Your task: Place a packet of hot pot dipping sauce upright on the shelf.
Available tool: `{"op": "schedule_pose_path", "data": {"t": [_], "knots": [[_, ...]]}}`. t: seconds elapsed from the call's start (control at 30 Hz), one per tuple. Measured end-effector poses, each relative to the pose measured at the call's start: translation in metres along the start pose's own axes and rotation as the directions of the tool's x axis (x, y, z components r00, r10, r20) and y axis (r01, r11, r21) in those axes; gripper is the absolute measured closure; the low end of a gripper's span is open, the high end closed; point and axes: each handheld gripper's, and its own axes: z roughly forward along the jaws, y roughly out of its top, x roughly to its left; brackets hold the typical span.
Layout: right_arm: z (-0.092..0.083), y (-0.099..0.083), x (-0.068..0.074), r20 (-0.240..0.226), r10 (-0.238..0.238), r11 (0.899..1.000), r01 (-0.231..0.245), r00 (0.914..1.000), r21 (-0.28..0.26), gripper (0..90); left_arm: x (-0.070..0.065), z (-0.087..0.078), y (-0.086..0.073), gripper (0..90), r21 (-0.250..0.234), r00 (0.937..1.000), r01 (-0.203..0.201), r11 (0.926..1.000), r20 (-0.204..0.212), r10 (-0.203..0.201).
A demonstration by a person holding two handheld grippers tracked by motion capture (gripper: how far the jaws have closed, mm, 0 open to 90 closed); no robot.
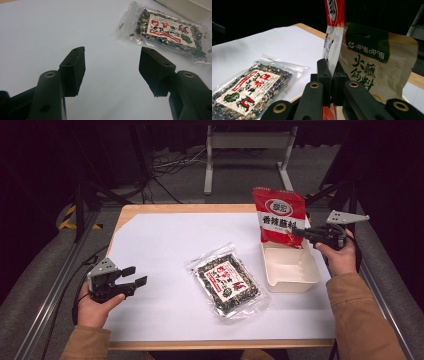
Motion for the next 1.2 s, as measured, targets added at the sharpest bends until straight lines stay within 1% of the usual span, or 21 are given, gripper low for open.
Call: {"op": "schedule_pose_path", "data": {"t": [0.2, 0.4, 0.53, 0.67, 0.8, 0.83, 0.93, 1.0, 1.07, 1.1, 1.13, 1.2], "knots": [[-0.001, -0.002, -0.001, 0.004, -0.002, 1.0, 0.002, 1.0, 0.019, 88.0, -0.001, 0.002, -0.001, 38.8, 0.006, 1.0, 0.009, 0.9999, 0.001, -0.009], [0.002, -0.003, -0.002, 0.012, -0.008, 1.0, 0.007, 0.9999, 0.019, 88.0, -0.002, 0.003, 0.0, 38.8, 0.005, 1.0, 0.006, 1.0, 0.005, -0.006], [0.003, -0.004, -0.003, 0.026, -0.019, 1.0, 0.019, 0.9995, 0.025, 87.8, -0.001, 0.003, -0.001, 38.8, 0.008, 1.0, 0.0, 1.0, 0.001, 0.0], [0.01, -0.005, -0.001, 0.06, -0.062, 0.995, 0.057, 0.9963, 0.081, 87.7, -0.001, 0.003, 0.0, 38.8, 0.005, 1.0, 0.0, 1.0, 0.002, 0.0], [0.013, -0.006, -0.002, 0.074, -0.07, 0.995, 0.063, 0.9948, 0.083, 87.4, -0.001, 0.003, -0.001, 38.8, 0.005, 1.0, 0.003, 1.0, 0.003, -0.003], [0.013, -0.006, -0.002, 0.081, -0.081, 0.994, 0.073, 0.9935, 0.087, 87.1, -0.001, 0.003, -0.001, 38.7, 0.005, 1.0, 0.001, 1.0, 0.002, -0.001], [0.013, -0.007, -0.003, 0.129, -0.129, 0.986, 0.114, 0.9832, 0.119, 84.8, 0.0, 0.003, -0.001, 38.7, 0.006, 1.0, 0.002, 1.0, 0.003, -0.002], [0.014, -0.008, -0.004, 0.162, -0.169, 0.979, 0.146, 0.9721, 0.144, 83.0, -0.001, 0.003, -0.001, 38.7, 0.007, 1.0, 0.004, 1.0, 0.001, -0.004], [0.015, -0.01, -0.004, 0.178, -0.201, 0.969, 0.169, 0.9634, 0.18, 82.7, -0.001, 0.003, -0.001, 38.7, 0.008, 1.0, 0.001, 1.0, 0.005, -0.001], [0.016, -0.011, -0.004, 0.188, -0.216, 0.966, 0.183, 0.9581, 0.181, 82.9, -0.001, 0.003, -0.001, 38.7, 0.01, 1.0, 0.002, 1.0, 0.004, -0.002], [0.016, -0.012, -0.003, 0.194, -0.212, 0.968, 0.179, 0.9579, 0.177, 84.3, -0.001, 0.003, -0.001, 38.7, 0.01, 1.0, 0.001, 0.9999, 0.005, -0.001], [0.016, -0.015, -0.004, 0.204, -0.189, 0.973, 0.154, 0.9605, 0.173, 85.2, -0.001, 0.004, -0.001, 38.6, 0.013, 1.0, 0.002, 0.9999, 0.005, -0.002]]}}
